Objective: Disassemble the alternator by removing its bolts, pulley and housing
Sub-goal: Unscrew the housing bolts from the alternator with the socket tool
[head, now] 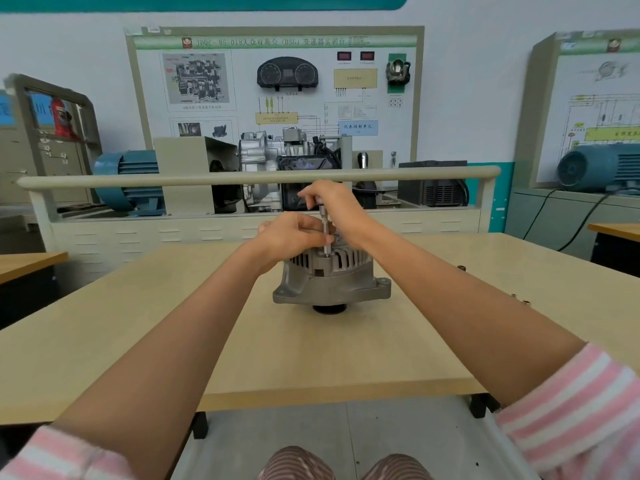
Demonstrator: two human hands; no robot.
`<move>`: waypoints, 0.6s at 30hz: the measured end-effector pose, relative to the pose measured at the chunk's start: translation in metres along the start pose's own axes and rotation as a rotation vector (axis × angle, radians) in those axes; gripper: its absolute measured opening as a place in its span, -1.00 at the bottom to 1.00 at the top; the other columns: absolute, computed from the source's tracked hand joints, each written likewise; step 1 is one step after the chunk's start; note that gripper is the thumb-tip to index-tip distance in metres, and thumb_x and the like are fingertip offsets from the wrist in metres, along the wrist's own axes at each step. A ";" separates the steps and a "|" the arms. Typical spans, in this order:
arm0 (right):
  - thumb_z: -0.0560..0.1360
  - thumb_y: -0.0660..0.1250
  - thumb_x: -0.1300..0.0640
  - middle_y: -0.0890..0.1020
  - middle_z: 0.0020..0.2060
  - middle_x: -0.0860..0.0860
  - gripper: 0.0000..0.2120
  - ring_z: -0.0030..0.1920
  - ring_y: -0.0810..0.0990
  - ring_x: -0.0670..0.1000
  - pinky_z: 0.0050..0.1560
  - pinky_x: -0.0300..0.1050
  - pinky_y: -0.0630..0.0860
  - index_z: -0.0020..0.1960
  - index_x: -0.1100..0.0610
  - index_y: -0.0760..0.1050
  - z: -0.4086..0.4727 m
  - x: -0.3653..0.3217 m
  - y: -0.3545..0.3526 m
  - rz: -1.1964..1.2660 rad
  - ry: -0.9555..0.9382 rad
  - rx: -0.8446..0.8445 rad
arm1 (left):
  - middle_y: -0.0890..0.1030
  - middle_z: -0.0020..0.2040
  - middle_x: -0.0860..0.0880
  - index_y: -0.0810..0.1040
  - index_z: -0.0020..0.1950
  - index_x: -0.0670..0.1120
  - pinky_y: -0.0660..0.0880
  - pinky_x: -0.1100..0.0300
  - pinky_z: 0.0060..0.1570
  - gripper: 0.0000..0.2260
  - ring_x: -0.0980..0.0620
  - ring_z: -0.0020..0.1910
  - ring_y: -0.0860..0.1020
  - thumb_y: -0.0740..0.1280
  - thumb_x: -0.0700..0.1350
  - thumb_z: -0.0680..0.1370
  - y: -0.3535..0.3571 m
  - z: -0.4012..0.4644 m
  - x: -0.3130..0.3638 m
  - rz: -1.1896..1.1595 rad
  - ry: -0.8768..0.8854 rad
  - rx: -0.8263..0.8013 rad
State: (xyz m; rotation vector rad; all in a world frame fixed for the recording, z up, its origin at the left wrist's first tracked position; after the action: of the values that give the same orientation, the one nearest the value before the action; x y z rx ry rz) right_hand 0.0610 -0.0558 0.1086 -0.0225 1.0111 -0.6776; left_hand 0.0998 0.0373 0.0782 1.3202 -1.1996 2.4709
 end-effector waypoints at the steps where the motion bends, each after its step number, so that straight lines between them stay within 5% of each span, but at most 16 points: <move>1: 0.52 0.16 0.22 0.54 -0.26 -0.01 -0.66 -0.05 0.53 -0.01 0.03 -0.16 0.35 -0.43 0.17 0.34 0.001 0.001 0.001 0.126 0.040 0.001 | 0.69 -0.01 -0.13 0.68 0.01 -0.14 0.24 -0.14 0.40 -0.84 -0.11 0.18 0.56 0.42 -0.09 0.51 0.000 0.000 0.000 0.004 0.002 0.002; 4: 0.51 0.15 0.23 0.57 -0.32 0.05 -0.62 -0.17 0.53 -0.06 -0.11 -0.32 0.32 -0.49 0.19 0.33 0.003 0.004 0.005 0.307 0.077 0.058 | 0.66 0.01 -0.25 0.66 0.01 -0.23 0.26 -0.12 0.39 -0.77 -0.18 0.16 0.55 0.43 -0.08 0.50 0.001 0.001 -0.001 0.011 0.000 0.021; 7: 0.49 0.15 0.25 0.50 -0.40 0.04 -0.63 -0.24 0.47 0.00 -0.13 -0.24 0.39 -0.49 0.15 0.35 0.004 0.003 0.006 0.173 0.003 0.101 | 0.65 0.01 -0.28 0.66 -0.01 -0.24 0.27 -0.10 0.38 -0.79 -0.20 0.17 0.54 0.46 -0.11 0.48 0.001 0.003 -0.003 -0.015 -0.015 0.055; 10: 0.52 0.15 0.24 0.40 -0.50 -0.03 -0.62 -0.38 0.37 -0.03 -0.25 -0.11 0.33 -0.47 0.10 0.31 -0.004 0.001 0.002 -0.123 -0.160 0.173 | 0.70 -0.04 -0.15 0.68 -0.14 -0.10 0.29 -0.11 0.37 -0.96 -0.19 0.21 0.52 0.48 -0.15 0.45 0.001 0.003 -0.002 -0.010 -0.027 0.061; 13: 0.58 0.09 0.10 0.43 -0.41 0.01 -0.64 -0.31 0.40 0.00 -0.24 -0.11 0.26 -0.36 0.14 0.38 -0.009 -0.009 0.005 -0.708 -0.301 0.330 | 0.69 -0.06 -0.18 0.63 -0.26 -0.06 0.34 -0.15 0.33 -0.90 -0.19 0.16 0.54 0.47 -0.20 0.44 -0.001 0.003 -0.001 -0.003 -0.050 0.106; 15: 0.58 0.08 0.05 0.42 -0.35 0.02 -0.71 -0.28 0.39 0.03 -0.19 -0.08 0.24 -0.25 0.14 0.40 -0.008 -0.014 0.008 -1.083 -0.283 0.373 | 0.67 -0.02 -0.26 0.63 -0.20 -0.16 0.38 -0.15 0.29 -0.94 -0.22 0.13 0.55 0.46 -0.20 0.44 -0.001 0.003 -0.001 0.029 -0.076 0.136; 18: 0.56 0.12 0.09 0.32 -0.45 -0.02 -0.68 -0.46 0.27 -0.03 -0.36 -0.16 0.15 -0.36 0.13 0.22 -0.006 -0.017 0.008 -1.283 -0.157 0.318 | 0.64 -0.14 -0.17 0.60 -0.20 -0.13 0.37 -0.03 0.22 -0.90 -0.18 0.05 0.54 0.43 -0.12 0.47 0.002 0.002 0.000 0.082 -0.091 0.176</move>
State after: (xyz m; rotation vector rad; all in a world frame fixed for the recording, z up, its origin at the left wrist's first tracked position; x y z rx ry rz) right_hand 0.0548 -0.0384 0.1159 -0.4687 0.6329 -1.9608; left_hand 0.1003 0.0344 0.0778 1.4692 -1.0969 2.6544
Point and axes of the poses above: each hand's wrist, its own z-axis towards the middle knuckle, its own y-axis out of the palm, x = y × z, the point moved 3 cm from there along z, towards the middle knuckle
